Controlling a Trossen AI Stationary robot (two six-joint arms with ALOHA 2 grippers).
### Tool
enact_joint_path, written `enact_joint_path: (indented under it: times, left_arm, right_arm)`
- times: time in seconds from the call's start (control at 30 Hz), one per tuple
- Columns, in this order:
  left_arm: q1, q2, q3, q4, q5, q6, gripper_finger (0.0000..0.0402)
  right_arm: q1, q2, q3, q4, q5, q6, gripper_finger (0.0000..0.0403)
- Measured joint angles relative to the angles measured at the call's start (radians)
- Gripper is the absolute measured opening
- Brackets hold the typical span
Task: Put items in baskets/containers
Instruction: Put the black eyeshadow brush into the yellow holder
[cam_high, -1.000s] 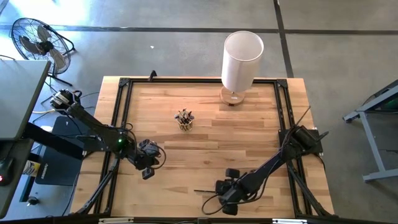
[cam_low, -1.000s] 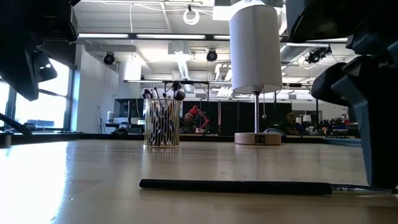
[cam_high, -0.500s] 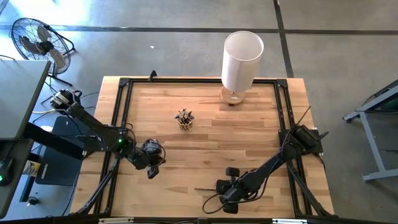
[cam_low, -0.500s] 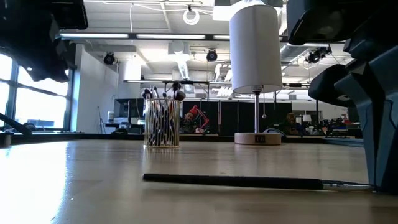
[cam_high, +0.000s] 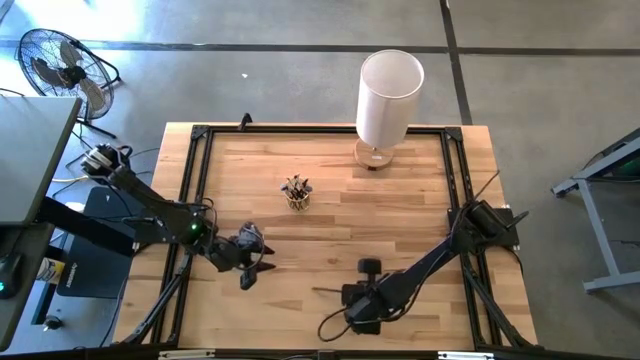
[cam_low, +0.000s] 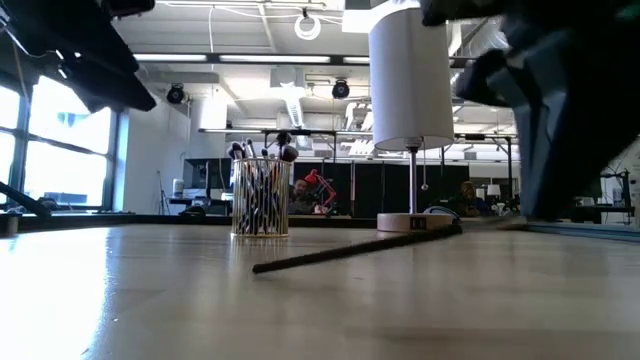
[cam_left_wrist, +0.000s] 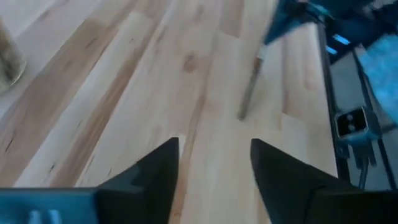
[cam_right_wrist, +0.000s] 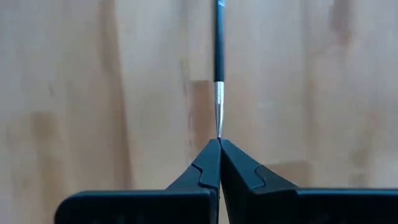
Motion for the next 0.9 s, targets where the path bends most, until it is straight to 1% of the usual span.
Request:
enact_joint_path:
  times: [0.07,0.13,0.2,0.3,0.5,0.63,0.73,0.83,0.9]
  left_arm:
    - [0.0,0.013,0.002,0.035,0.021,0.074,0.0213]
    - [0.0,0.036,0.02,0.042,0.041,0.14,0.0222]
    - [0.0,0.07,0.048,0.034,0.052,0.186,0.0224]
    - [0.0,0.143,0.098,0.014,0.053,0.253,0.0218]
    - [0.001,0.293,0.222,-0.067,0.019,0.311,0.0202]
    - [0.021,0.373,0.305,-0.13,0.022,0.337,0.0198]
    - [0.058,0.411,0.356,-0.177,0.06,0.338,0.0198]
    - [0.101,0.442,0.411,-0.192,0.117,0.337,0.0198]
    - [0.126,0.458,0.439,-0.23,0.158,0.345,0.0198]
  right_arm:
    - [-0.013,0.0,0.034,-0.02,0.002,-0.038,0.0]
    - [-0.028,0.0,0.07,-0.047,0.003,-0.054,0.0]
    - [-0.043,0.0,0.101,-0.088,0.005,-0.075,0.0]
    - [-0.066,0.0,0.146,-0.104,0.007,-0.109,0.0]
    - [-0.104,-0.002,0.215,-0.127,0.013,-0.171,0.0]
    - [-0.128,-0.003,0.255,-0.131,0.013,-0.204,0.0]
    - [-0.142,-0.003,0.285,-0.137,0.02,-0.228,0.0]
    - [-0.155,-0.004,0.306,-0.148,0.032,-0.233,0.0]
    - [-0.161,-0.004,0.315,-0.146,0.029,-0.25,0.0]
